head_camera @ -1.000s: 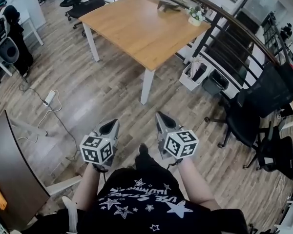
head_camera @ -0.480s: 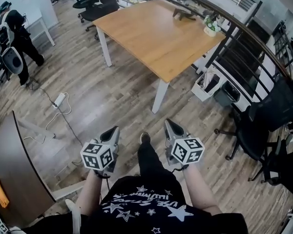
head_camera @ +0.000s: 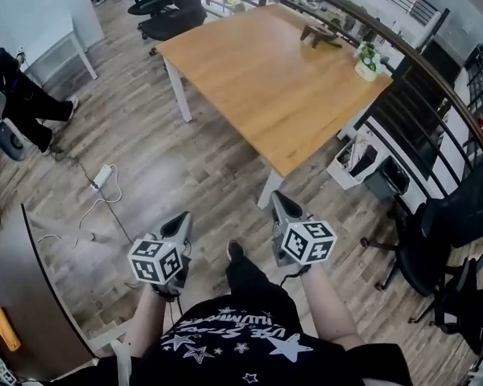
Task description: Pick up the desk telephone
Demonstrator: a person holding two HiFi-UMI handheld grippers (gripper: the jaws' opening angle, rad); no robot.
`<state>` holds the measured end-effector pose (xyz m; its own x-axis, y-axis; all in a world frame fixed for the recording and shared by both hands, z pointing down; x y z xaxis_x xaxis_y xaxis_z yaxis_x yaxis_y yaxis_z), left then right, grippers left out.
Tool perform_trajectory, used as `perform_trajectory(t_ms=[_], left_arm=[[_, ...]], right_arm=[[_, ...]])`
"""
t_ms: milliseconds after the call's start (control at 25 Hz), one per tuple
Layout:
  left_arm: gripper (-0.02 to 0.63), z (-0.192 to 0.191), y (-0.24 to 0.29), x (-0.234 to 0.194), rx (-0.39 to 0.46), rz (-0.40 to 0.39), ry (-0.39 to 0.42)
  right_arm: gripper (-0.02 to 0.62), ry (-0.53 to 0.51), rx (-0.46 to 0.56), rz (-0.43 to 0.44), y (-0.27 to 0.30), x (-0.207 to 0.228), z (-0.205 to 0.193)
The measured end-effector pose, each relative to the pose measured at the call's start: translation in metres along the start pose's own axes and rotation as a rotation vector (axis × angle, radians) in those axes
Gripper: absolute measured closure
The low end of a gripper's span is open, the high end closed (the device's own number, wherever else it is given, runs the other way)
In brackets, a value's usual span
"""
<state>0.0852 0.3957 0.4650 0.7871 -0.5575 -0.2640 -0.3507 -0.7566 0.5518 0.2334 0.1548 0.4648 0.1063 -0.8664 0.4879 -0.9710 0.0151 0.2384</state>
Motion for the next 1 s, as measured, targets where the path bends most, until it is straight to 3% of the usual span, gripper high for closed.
perform_trajectory(t_ms=[200, 640, 1000], left_arm=[[0.604, 0.043, 0.049, 0.0, -0.012, 0.002, 0.023], [0.604, 0.1, 0.151, 0.007, -0.021, -0.03, 0.06], [0.604, 0.125, 0.185, 0.0, -0.025, -0.034, 0.082]], right_arm=[[0.597, 0.028, 0.032, 0.0, 0.038, 0.044, 0.041], [0.597, 0.044, 0.029, -0.03, 0.086, 0.12, 0.084], [0.597, 0.039, 0.049, -0.046, 0.105, 0.146, 0.113]])
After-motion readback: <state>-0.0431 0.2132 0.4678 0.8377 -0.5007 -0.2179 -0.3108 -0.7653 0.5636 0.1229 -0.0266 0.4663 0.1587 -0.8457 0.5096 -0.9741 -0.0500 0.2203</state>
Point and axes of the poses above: the fingertips, and each gripper's own axes: y forward along the fingers, x to its right, z out of its top, the point moved 6 cm from there along -y, backward along the fingers, and after that the axes turned 9 degrees about z, right-handed, at the moved point
